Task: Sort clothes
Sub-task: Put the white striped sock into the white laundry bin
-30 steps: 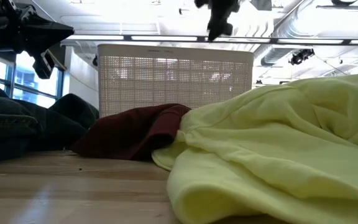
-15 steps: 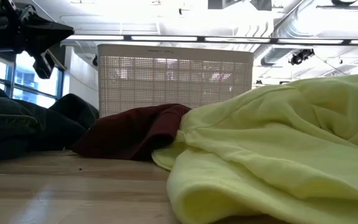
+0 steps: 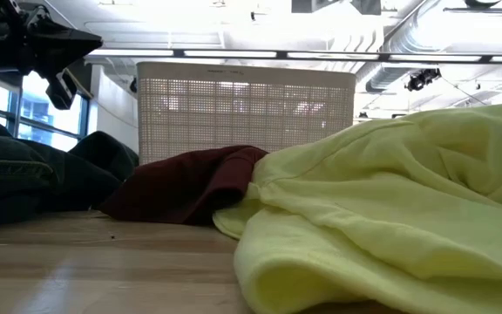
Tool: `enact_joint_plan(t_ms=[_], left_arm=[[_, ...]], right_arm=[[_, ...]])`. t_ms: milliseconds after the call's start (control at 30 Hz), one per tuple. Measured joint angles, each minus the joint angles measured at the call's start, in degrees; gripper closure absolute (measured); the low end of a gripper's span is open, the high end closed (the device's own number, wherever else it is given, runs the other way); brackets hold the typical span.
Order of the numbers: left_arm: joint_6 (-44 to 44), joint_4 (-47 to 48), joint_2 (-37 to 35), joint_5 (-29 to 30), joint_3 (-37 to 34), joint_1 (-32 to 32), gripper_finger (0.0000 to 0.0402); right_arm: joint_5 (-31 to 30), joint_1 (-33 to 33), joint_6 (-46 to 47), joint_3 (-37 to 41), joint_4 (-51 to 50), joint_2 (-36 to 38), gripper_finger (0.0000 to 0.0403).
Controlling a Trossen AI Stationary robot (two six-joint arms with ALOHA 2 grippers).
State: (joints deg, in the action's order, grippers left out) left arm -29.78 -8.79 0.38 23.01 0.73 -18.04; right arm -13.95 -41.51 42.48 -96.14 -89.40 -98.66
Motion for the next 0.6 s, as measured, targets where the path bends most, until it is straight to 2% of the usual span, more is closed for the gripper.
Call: enact_joint_plan(t_ms=[133, 267, 333, 400, 600], left_arm=[[0.0, 0.4, 0.0, -0.1, 0.0, 0.0, 0.0392], [0.0, 0.4, 0.0, 0.0, 0.0, 0.0, 0.0392], [0.0, 0.6, 0.0, 0.0, 0.0, 0.0, 0.0392], [-0.1, 1.0, 0.0, 0.0, 0.0, 0.0, 0.0392], [-0.6, 1.6, 0.0, 0.1, 0.0, 0.0, 0.0392]], right_arm=[[4.6, -0.5, 3.2, 14.9, 6.6, 3.9, 0.0151], [9.8, 0.5, 3.6, 28.8, 27.9, 7.8, 0.0137], [11.6, 1.2, 3.2, 34.2, 35.2, 8.9, 0.0130], [11.8, 1.8, 2.7, 38.0, 39.8, 9.2, 0.0127], [6.2, 2.2, 3.8, 44.8, 51.2, 9.1, 0.0126]])
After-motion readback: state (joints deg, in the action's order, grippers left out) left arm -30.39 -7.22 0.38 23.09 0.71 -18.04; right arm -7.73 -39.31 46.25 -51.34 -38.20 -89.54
